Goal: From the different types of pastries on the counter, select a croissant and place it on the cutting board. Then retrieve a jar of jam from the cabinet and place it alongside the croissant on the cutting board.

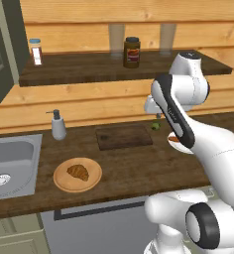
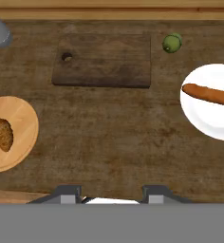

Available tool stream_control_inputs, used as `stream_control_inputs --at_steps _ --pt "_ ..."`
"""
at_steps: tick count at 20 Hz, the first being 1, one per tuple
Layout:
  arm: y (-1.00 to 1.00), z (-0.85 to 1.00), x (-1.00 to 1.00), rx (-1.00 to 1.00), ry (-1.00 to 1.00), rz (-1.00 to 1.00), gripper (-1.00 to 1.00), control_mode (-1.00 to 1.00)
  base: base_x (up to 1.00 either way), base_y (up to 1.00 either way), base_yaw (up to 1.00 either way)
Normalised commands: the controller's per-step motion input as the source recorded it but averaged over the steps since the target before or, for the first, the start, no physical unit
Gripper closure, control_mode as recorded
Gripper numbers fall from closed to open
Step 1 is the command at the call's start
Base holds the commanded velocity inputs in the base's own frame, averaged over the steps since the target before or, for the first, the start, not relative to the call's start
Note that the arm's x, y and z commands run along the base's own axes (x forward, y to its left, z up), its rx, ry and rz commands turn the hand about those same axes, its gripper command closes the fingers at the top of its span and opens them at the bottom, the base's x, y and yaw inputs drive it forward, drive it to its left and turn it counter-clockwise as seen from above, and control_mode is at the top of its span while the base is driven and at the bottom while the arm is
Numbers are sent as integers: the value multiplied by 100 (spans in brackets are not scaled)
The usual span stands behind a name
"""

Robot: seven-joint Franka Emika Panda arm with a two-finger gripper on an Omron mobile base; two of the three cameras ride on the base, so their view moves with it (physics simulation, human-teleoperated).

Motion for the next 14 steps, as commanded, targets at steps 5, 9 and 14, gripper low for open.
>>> stream_control_inputs --at_steps 5,9,14 --pt "25 0 -15 0 -1 0 -100 -100 0 0 0" --pt "84 2 -41 0 -1 1 -100 -100 0 0 0" --pt "100 0 -58 -2 0 5 -100 -100 0 0 0"
